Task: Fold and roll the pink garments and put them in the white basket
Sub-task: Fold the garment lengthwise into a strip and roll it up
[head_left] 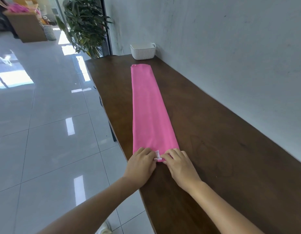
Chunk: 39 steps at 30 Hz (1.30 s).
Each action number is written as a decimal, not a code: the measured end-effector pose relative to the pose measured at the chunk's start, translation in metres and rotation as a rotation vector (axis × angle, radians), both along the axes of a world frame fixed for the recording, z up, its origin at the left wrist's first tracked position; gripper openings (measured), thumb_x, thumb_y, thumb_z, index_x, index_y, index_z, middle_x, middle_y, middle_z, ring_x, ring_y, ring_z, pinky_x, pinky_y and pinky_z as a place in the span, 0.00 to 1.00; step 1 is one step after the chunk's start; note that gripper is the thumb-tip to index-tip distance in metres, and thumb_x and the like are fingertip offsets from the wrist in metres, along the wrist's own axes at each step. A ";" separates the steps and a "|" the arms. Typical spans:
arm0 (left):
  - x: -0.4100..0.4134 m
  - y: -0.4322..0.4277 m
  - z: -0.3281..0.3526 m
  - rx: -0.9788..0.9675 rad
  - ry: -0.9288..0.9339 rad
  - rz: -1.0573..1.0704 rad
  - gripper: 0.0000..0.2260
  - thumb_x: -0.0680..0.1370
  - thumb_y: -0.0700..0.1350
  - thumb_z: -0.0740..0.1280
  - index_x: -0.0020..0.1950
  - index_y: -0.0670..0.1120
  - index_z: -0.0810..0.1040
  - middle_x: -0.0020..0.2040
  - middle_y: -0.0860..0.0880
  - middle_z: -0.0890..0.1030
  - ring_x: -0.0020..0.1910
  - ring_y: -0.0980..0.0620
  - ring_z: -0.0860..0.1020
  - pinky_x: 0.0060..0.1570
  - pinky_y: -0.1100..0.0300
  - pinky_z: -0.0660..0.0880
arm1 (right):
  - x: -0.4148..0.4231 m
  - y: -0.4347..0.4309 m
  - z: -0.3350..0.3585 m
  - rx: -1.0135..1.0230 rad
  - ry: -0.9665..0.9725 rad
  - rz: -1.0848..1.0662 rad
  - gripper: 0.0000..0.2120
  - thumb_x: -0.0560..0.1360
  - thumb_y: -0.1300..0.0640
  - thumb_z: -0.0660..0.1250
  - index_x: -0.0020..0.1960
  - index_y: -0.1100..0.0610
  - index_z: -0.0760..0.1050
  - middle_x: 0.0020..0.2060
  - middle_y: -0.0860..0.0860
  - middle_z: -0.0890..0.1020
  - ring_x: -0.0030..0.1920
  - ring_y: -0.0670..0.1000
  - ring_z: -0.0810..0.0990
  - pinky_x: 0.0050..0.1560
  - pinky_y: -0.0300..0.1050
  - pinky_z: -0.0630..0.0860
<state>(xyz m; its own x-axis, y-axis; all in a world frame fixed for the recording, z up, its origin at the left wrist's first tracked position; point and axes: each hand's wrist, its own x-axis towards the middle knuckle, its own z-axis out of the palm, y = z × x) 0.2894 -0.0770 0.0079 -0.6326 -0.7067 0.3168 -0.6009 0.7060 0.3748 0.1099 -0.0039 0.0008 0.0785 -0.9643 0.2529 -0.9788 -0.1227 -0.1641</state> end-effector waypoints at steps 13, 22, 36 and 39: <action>-0.009 0.003 0.008 0.061 -0.046 0.136 0.12 0.85 0.52 0.61 0.49 0.49 0.80 0.47 0.53 0.80 0.45 0.55 0.69 0.50 0.64 0.67 | -0.011 -0.002 0.013 0.052 -0.240 -0.099 0.10 0.81 0.53 0.66 0.60 0.53 0.80 0.54 0.44 0.79 0.55 0.42 0.74 0.56 0.31 0.70; -0.024 -0.010 0.029 0.259 -0.041 0.349 0.07 0.81 0.48 0.67 0.43 0.51 0.77 0.40 0.55 0.79 0.37 0.57 0.74 0.33 0.67 0.65 | -0.015 -0.014 0.024 0.151 -0.364 -0.219 0.07 0.83 0.56 0.63 0.59 0.52 0.78 0.53 0.43 0.76 0.53 0.42 0.74 0.45 0.27 0.67; -0.015 -0.001 0.001 -0.178 -0.032 0.023 0.05 0.77 0.42 0.73 0.45 0.46 0.79 0.40 0.50 0.78 0.35 0.51 0.75 0.30 0.60 0.69 | -0.004 -0.005 0.006 -0.207 -0.043 -0.051 0.10 0.70 0.67 0.77 0.49 0.58 0.82 0.44 0.51 0.83 0.45 0.50 0.82 0.50 0.44 0.80; -0.006 0.001 -0.009 -0.249 -0.021 -0.015 0.03 0.79 0.45 0.72 0.50 0.45 0.81 0.45 0.49 0.79 0.40 0.49 0.76 0.31 0.57 0.75 | -0.008 0.000 0.004 -0.232 -0.036 -0.022 0.10 0.71 0.64 0.77 0.52 0.59 0.83 0.45 0.52 0.85 0.47 0.51 0.84 0.53 0.45 0.81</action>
